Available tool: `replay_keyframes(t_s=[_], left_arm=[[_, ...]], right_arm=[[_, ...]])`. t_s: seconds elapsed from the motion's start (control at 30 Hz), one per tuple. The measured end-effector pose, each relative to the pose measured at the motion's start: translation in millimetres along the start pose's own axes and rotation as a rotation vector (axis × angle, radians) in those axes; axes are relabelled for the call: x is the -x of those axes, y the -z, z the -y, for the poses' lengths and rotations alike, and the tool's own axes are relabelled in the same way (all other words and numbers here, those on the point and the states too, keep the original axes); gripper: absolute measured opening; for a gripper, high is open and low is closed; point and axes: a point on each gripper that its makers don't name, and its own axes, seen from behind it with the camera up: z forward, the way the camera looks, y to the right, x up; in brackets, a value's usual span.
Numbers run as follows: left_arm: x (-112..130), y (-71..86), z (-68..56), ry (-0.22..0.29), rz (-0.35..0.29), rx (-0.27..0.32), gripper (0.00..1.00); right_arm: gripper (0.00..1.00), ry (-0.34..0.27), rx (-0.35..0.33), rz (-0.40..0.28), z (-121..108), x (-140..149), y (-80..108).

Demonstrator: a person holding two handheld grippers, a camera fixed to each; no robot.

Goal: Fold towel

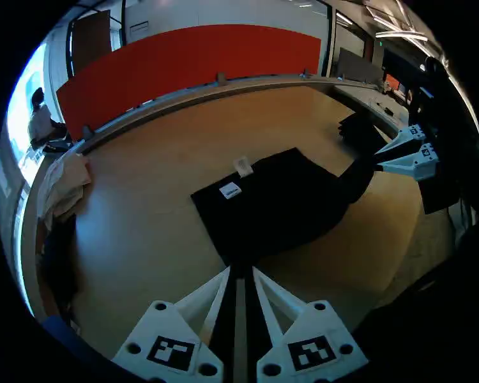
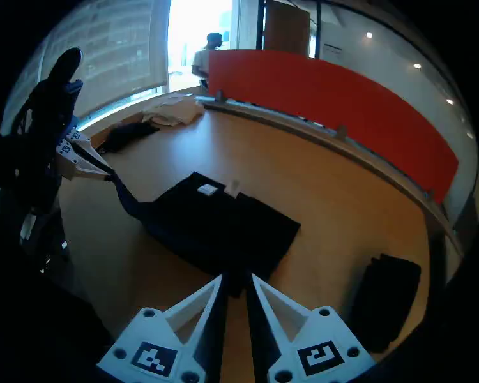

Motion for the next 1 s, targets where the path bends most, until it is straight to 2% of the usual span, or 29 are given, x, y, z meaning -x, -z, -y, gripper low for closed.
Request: replay_keyframes(t_s=[0.3, 0.67, 1.0], left_arm=[[-25.4, -18.5, 11.4, -0.012, -0.035, -0.015, 0.09], [-58.2, -45.1, 32.0, -0.024, -0.082, -0.038, 0.09], [-80.4, -67.6, 49.4, -0.054, -0.109, -0.053, 0.09]], right_arm=[[0.19, 0.0, 0.016, 0.004, -17.6, -8.2, -17.0], [0.19, -0.006, 0.048, 0.01, -43.9, -24.9, -45.2], [0.19, -0.03, 0.065, 0.02, -55.6, -33.1, -64.9]])
